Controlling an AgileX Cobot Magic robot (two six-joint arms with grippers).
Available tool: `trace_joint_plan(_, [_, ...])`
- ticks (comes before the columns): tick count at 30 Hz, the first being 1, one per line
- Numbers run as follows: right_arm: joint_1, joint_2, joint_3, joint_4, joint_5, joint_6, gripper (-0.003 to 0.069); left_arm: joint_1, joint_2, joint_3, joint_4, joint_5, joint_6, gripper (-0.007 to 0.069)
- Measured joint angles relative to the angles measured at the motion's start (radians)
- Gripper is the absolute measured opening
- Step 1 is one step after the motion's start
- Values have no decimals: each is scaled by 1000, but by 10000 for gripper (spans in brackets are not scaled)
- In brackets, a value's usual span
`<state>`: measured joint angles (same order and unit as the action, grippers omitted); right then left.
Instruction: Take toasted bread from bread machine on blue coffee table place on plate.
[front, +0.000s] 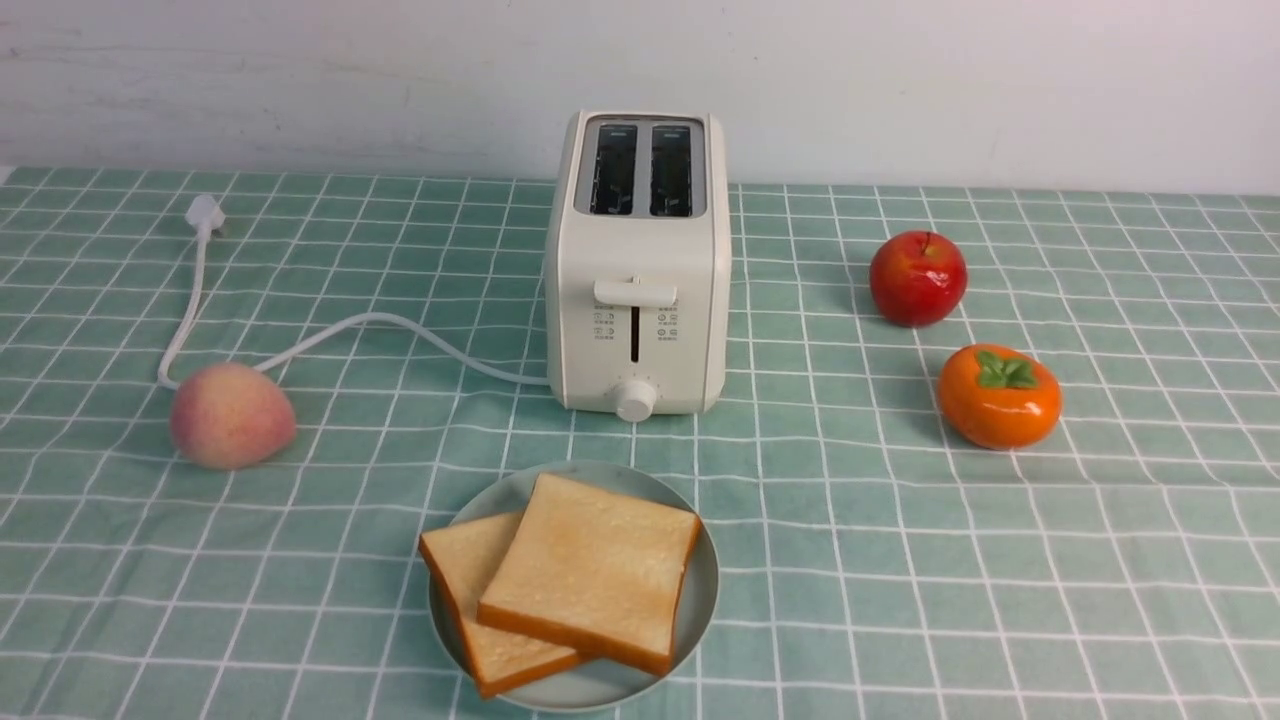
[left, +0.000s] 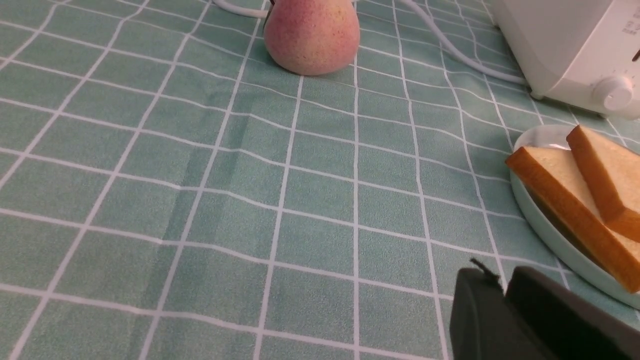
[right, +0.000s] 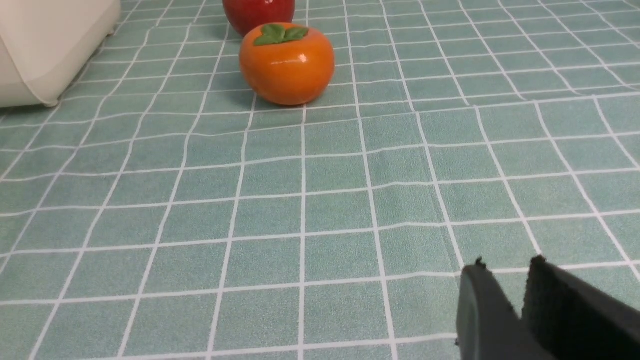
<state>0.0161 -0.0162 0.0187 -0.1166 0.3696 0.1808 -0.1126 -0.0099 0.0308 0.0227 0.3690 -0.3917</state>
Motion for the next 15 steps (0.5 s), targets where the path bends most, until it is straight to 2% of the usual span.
trace_joint_plan(15, [0,0,0,0,1,-2,149,0,0,0,0,0,0,90])
